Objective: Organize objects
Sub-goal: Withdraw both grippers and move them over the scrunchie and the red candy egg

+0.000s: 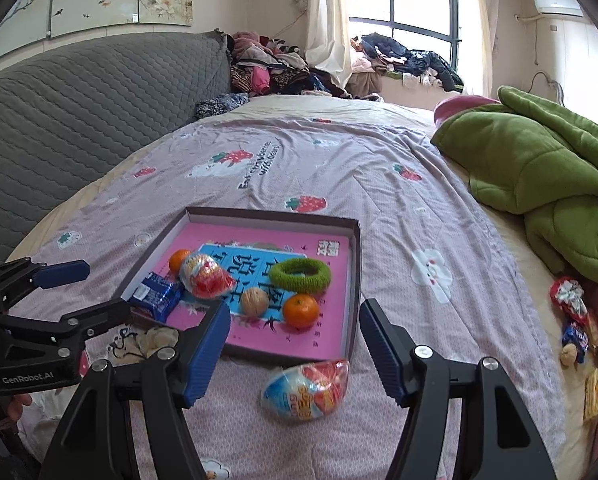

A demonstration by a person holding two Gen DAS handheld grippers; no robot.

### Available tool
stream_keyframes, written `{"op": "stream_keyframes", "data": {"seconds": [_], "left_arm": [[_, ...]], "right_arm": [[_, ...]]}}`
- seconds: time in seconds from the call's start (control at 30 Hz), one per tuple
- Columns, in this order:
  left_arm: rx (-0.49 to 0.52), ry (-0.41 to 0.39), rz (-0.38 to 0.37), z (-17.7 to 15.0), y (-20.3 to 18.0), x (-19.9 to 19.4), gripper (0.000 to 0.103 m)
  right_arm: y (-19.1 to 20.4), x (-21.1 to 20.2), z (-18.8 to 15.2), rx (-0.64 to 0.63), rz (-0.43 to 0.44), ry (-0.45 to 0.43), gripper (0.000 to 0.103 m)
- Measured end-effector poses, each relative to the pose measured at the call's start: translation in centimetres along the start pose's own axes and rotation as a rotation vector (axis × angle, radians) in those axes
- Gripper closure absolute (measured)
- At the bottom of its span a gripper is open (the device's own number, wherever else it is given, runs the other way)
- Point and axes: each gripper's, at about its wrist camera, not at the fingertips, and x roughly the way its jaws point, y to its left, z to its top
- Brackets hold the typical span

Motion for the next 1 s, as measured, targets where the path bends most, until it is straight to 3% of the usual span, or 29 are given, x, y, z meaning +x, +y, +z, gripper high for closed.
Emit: {"op": "stream_keyframes", "data": {"seconds": [0.57, 1.0], "left_arm": [[-0.004, 0.040, -0.007, -4.7, -0.6, 0.5, 0.027], [0.024, 0.037, -0.013, -5.7, -1.5, 2.4, 0.027]], "right_arm": [[0.2, 2.9, -6.7, -0.026, -0.055, 0.078, 0.036], [-0.6, 5.6, -7.3, 0.010, -0.055, 0.093, 0.036]]}}
